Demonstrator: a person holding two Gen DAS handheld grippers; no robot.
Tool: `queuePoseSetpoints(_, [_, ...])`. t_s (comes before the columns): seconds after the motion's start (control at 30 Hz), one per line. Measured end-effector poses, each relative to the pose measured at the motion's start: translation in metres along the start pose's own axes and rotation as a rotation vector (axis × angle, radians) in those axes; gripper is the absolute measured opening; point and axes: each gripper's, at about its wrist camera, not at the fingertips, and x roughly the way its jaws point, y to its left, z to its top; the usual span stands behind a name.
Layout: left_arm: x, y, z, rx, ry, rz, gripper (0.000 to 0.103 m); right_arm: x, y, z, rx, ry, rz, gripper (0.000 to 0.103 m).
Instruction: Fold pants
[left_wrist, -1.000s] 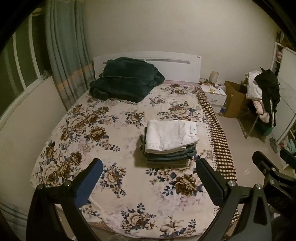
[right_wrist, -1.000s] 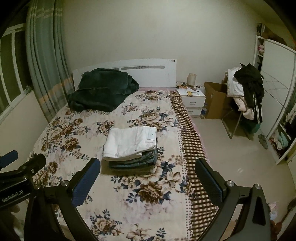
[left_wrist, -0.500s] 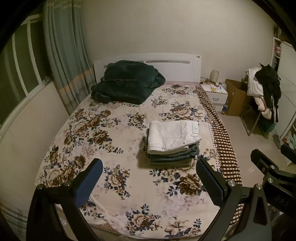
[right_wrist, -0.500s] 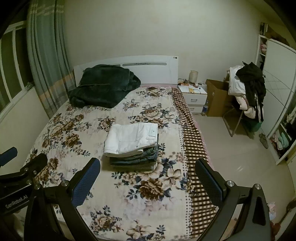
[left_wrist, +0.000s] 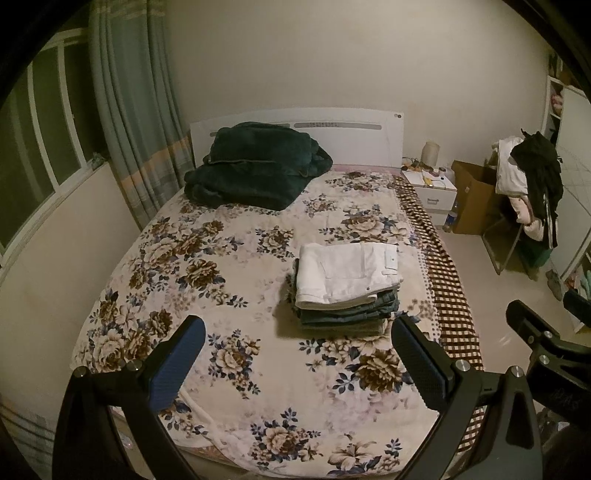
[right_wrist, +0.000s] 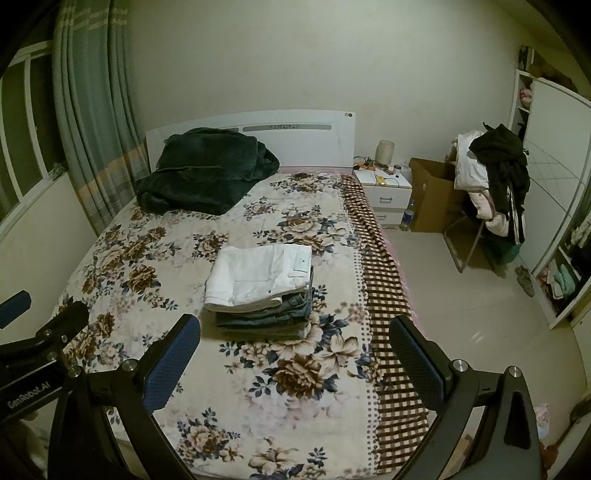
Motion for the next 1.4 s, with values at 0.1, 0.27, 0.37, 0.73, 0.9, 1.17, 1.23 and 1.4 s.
queuePoseSetpoints(0.1, [-0.0004, -0.0015, 0.0001, 0.001, 0.001, -0.001, 0.103, -0.0005, -0.0019, 0.0001, 0.001, 0.003, 0.004, 0.103])
queuePoseSetpoints(0.27, [-0.0014, -0.0023, 0.0000, -0.005, 0.002, -0.002, 0.103, -0.0004, -0.0030, 0.0003, -0.001, 0.007, 0.007, 0.103])
queuePoseSetpoints(0.37, [-0.0016, -0.0017, -0.0002, -0.004, 0.002, -0.002, 0.103, 0.0009, -0.0033, -0.0004, -0.009, 0.000, 0.004, 0.103])
queuePoseSetpoints(0.73, [-0.0024, -0.0005, 0.0005, -0.003, 0.000, -0.001, 0.103, 0.0037, -0.0051, -0.0013, -0.016, 0.008, 0.018, 0.103])
queuePoseSetpoints(0.9, [-0.0048, -0.0015, 0.0019, -0.009, 0.000, 0.002, 0.103, 0.0033, -0.0043, -0.0014, -0.019, 0.007, 0.018, 0.103])
queuePoseSetpoints(1.17, [-0.0079, -0.0007, 0.0030, -0.015, -0.001, 0.001, 0.103, 0.0023, -0.0055, -0.0030, -0.021, 0.006, 0.018, 0.103])
queuePoseSetpoints(1.23, [-0.0078, -0.0004, 0.0033, -0.015, -0.001, -0.001, 0.103, 0.0023, -0.0054, -0.0027, -0.022, 0.004, 0.017, 0.103])
queuePoseSetpoints(1.4, [-0.0075, -0.0005, 0.0025, -0.012, -0.001, -0.001, 0.103, 0.0016, -0.0064, -0.0028, -0.023, 0.006, 0.016, 0.103])
